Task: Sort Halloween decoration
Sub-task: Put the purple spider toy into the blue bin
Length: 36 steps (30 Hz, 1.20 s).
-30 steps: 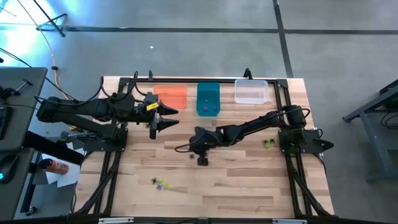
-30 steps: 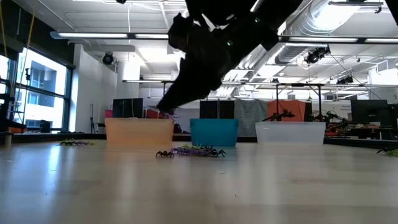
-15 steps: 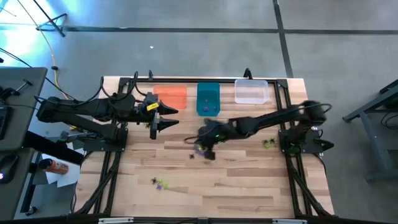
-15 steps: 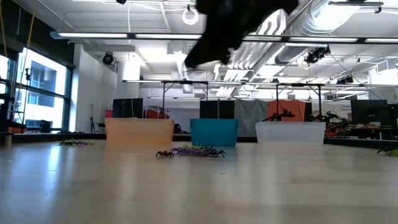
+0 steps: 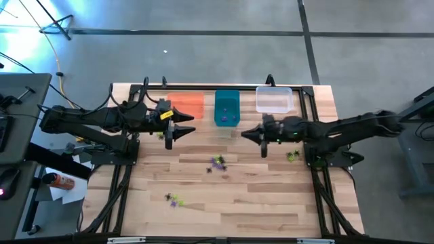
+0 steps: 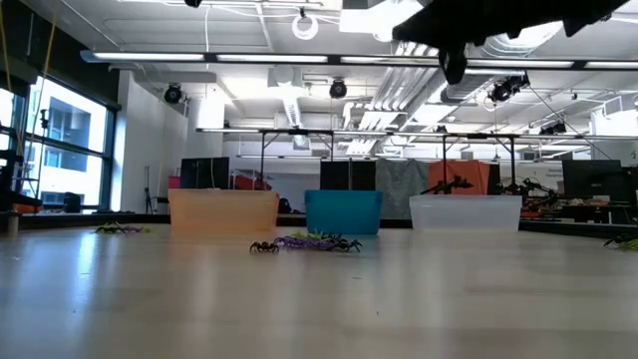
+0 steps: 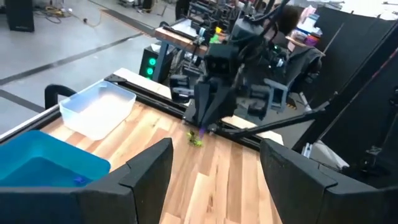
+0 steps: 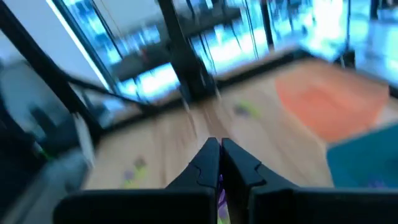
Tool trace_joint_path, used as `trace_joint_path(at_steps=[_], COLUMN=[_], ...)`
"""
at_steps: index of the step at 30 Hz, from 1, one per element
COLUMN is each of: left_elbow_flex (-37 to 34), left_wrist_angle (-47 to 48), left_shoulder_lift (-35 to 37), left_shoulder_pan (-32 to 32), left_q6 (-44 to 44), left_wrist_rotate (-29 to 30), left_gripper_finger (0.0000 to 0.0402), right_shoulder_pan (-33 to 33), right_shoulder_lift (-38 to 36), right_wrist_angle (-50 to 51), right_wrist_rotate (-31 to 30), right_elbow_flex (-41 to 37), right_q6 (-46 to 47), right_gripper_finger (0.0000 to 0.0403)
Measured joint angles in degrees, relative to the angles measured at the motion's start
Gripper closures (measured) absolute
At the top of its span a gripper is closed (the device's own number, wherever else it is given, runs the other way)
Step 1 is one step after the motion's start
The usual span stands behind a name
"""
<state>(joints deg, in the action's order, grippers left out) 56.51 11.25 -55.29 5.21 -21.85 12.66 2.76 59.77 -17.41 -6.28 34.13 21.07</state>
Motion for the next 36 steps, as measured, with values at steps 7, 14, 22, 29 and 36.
trace_joint_path(at_steps=[7, 14, 22, 29, 36], left_elbow_flex=[0.0, 0.0, 0.0, 0.0, 0.0], left_wrist_angle=[-1.7, -1.9, -1.9, -1.5, 0.3], left_shoulder_lift=[0.0, 0.0, 0.0, 0.0, 0.0], left_shoulder_pan=[0.0, 0.0, 0.0, 0.0, 0.0], left_q6=[0.1, 2.0, 1.9, 2.5, 5.9], left_wrist_rotate=[-0.6, -0.7, -0.2, -0.1, -0.3], left_gripper_finger=[0.0174, 0.0174, 0.0174, 0.0174, 0.0174], right_shoulder_pan=[0.0, 0.0, 0.0, -0.7, -7.9], right_shoulder_lift=[-0.5, 0.6, 0.6, 4.7, 17.4], right_wrist_angle=[-9.8, -9.9, -9.9, 0.2, 20.8], right_wrist_rotate=[0.6, 0.9, 0.4, -6.5, -13.2], right_elbow_flex=[0.6, 2.2, 2.2, 10.7, 29.4], right_q6=[-4.6, -8.1, -5.7, -7.1, -6.0], right_gripper_finger=[0.0403, 0.0403, 0.0403, 0.0403, 0.0403])
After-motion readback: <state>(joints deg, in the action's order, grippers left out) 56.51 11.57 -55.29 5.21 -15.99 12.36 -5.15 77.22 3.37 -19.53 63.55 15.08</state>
